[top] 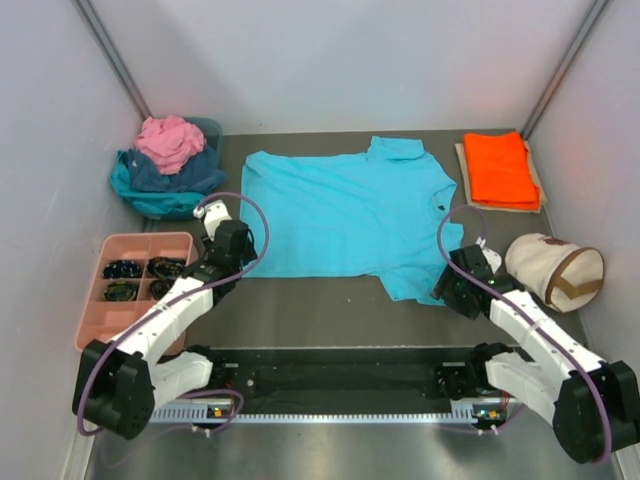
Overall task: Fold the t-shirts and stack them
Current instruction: Flatten the tshirt out
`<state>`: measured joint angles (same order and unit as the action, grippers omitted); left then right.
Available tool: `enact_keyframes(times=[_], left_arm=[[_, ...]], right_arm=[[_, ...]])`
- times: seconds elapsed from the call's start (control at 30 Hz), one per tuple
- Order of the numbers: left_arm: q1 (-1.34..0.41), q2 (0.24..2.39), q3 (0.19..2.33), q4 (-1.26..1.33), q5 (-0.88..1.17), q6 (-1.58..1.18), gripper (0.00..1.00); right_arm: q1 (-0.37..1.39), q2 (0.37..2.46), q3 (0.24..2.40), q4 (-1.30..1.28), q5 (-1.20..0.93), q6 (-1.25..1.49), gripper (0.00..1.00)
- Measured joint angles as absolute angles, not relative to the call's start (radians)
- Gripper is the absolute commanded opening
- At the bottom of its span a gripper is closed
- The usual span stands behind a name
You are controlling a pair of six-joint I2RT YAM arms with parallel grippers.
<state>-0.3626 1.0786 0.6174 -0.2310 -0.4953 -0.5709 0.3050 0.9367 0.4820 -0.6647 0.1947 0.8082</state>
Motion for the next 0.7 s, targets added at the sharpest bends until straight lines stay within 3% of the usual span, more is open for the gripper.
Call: enact_keyframes(times=[0.43,0.7], left_arm=[[-0.363,1.102,0.617,-0.228,-0.495,-0.574,0.54],[-0.363,1.104,0.617,-0.228,-0.495,-0.574,0.54]], right_arm=[[0.305,1.034,0.473,-0.572,0.224,0.808,0.49],[0.305,1.054,0.471,-0.538,0.223,0.808,0.29]])
